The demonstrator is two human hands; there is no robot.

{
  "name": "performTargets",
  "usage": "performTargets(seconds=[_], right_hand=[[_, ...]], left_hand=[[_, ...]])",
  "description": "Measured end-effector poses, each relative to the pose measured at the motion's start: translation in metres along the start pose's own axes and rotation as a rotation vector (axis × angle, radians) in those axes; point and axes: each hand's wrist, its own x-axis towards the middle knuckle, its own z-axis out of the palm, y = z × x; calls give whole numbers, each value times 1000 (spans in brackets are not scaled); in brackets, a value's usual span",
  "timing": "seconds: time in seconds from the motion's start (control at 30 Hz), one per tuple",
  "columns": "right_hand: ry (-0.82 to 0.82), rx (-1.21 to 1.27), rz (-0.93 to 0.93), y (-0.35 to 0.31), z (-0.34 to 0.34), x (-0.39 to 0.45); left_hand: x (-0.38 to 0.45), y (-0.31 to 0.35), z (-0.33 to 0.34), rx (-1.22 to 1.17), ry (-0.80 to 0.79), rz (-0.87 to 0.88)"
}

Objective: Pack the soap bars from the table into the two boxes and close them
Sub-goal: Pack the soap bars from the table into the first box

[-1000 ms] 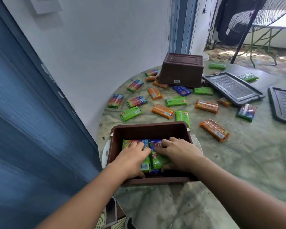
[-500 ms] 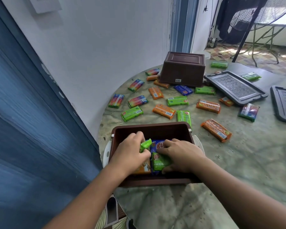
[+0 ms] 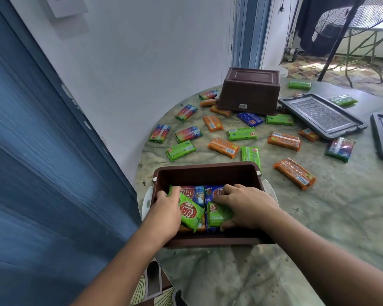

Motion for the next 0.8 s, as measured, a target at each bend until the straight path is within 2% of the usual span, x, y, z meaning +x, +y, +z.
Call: performTargets(seconds=[0.13, 0.3, 0.4, 0.47, 0.6, 0.7, 0.8], right_hand=[[3, 4, 5, -1, 0, -2], [-2, 11, 3, -1, -1, -1], [-3, 16, 8, -2, -1, -2], [0, 12, 4, -1, -1, -2], [11, 10, 0, -2, -1, -3], [13, 15, 3, -2, -1, -3], [13, 5, -3, -2, -2, -3]], left_hand=[[0, -1, -2, -42, 12, 12], [7, -2, 1, -481, 165, -174], [8, 0, 6, -586, 233, -226], [7, 3, 9, -457, 236, -173], [1, 10, 20, 81, 144, -45], [3, 13, 16, 345, 120, 25], [9, 11, 3, 530, 121, 174]])
